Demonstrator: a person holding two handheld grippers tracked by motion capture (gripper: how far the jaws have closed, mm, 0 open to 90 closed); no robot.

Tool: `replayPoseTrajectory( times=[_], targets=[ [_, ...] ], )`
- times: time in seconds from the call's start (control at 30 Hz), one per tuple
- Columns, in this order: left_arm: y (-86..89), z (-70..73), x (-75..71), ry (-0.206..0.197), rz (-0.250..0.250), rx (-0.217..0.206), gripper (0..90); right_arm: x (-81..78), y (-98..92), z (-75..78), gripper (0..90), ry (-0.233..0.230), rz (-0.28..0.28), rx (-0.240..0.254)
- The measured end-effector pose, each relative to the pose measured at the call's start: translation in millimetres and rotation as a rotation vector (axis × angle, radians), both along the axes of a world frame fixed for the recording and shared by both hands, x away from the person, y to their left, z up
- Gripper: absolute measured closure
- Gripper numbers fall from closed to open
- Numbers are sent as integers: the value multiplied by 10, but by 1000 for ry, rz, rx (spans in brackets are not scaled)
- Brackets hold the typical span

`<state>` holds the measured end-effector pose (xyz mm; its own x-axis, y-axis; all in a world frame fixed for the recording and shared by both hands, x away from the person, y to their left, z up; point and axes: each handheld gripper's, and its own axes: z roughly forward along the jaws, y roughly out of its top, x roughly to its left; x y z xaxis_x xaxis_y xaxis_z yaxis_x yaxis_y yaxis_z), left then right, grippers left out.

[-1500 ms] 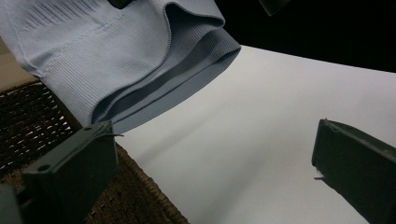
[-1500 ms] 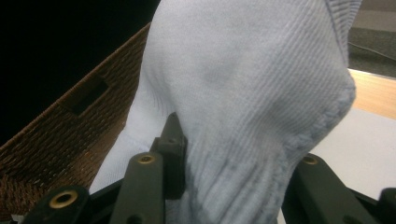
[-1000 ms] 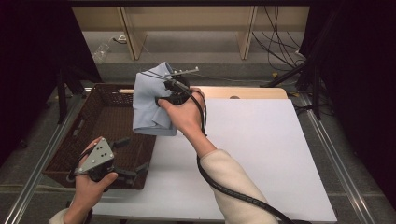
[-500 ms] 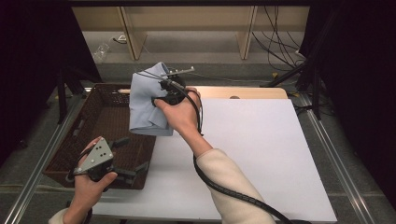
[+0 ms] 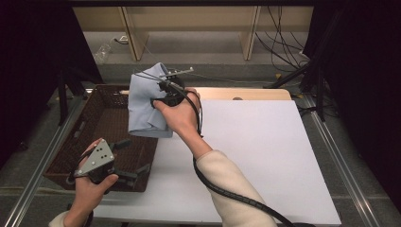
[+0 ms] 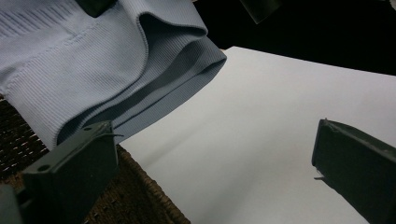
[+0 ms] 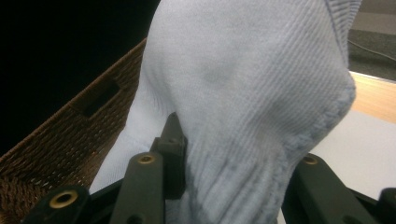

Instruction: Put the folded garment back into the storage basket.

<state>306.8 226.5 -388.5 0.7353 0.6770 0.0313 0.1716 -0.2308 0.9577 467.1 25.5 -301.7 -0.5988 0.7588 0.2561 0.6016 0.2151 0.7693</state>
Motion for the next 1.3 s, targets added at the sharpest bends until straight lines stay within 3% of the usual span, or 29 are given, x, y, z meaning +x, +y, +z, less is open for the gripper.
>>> replayPoseTrajectory(
  times=[1.3],
  targets=[
    [14,13,1,-2,2,-3,0,20,222,29,624,-7,23,-10]
  ],
)
